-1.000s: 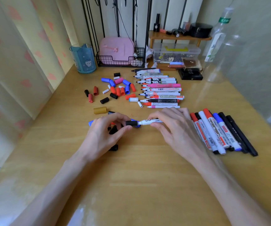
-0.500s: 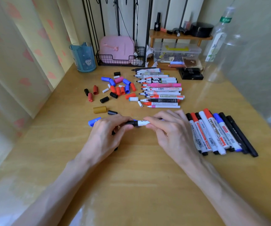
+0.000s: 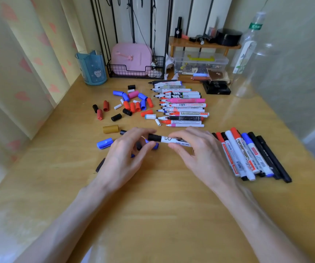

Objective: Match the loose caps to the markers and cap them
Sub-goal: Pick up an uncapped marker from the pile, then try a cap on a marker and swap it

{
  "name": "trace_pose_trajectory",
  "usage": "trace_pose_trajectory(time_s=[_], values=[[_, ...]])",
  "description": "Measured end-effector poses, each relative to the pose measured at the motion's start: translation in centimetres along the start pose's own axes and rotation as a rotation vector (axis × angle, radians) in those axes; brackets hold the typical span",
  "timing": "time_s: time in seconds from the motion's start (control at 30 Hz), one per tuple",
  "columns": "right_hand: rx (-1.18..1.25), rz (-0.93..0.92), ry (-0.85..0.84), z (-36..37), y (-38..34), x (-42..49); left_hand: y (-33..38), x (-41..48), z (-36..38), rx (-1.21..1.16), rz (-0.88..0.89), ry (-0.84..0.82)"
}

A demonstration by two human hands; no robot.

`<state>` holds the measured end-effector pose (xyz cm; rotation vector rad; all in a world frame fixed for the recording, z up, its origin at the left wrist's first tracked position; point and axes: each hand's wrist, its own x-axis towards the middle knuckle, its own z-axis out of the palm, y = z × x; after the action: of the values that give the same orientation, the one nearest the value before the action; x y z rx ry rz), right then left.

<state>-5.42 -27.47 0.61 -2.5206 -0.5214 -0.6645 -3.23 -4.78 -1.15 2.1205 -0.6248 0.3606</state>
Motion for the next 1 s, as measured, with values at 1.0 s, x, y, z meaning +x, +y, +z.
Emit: trace_pose_trajectory(time_s=[1.0], values=[[-0.317, 0.330, 0.004, -0.8, 4.4, 0.2, -0.7, 1.6, 0.8, 0.113, 0.002, -0.098]])
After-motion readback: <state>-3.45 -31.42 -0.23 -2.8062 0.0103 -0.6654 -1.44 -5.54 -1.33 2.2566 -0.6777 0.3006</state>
